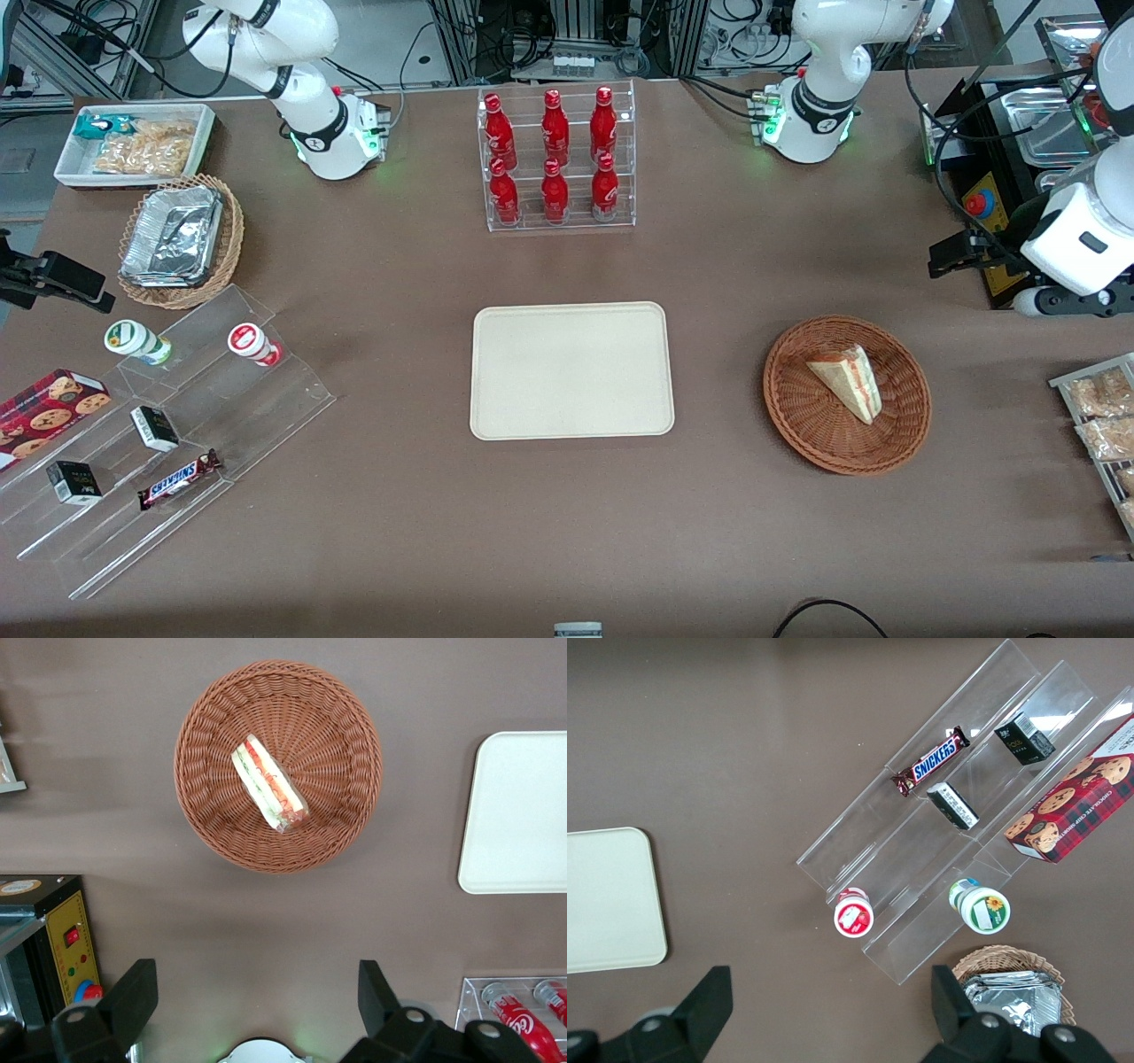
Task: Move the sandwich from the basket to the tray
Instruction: 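Move the left gripper over the wrapped sandwich in the wicker basket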
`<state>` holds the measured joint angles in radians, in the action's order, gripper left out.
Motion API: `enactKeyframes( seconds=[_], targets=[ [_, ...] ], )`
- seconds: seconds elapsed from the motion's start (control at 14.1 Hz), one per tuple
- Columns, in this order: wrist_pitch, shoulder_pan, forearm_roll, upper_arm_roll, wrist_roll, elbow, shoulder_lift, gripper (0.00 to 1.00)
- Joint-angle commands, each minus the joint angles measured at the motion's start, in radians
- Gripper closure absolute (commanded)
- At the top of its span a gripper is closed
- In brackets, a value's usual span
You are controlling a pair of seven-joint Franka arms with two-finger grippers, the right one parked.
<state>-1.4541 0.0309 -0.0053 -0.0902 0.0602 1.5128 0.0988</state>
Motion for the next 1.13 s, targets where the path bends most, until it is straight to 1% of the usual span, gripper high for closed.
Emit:
enactKeyframes(
  seconds=[0.0, 0.21, 0.42, 0.71, 0.92, 1.06],
  targets=[
    [0.001, -0.002, 0.014, 0.001, -0.025, -0.008, 0.013, 0.0],
    [0.009, 0.0, 0.015, 0.003, -0.026, 0.0, 0.035, 0.0],
    [-0.032, 0.0, 0.016, 0.003, -0.025, 0.065, 0.039, 0.0],
    [-0.207, 0.0, 0.016, 0.003, -0.011, 0.242, 0.038, 0.0],
    [-0.385, 0.0, 0.016, 0.004, -0.008, 0.375, 0.038, 0.0],
    [-0.539, 0.0, 0.016, 0.004, 0.056, 0.473, 0.042, 0.0]
  ],
)
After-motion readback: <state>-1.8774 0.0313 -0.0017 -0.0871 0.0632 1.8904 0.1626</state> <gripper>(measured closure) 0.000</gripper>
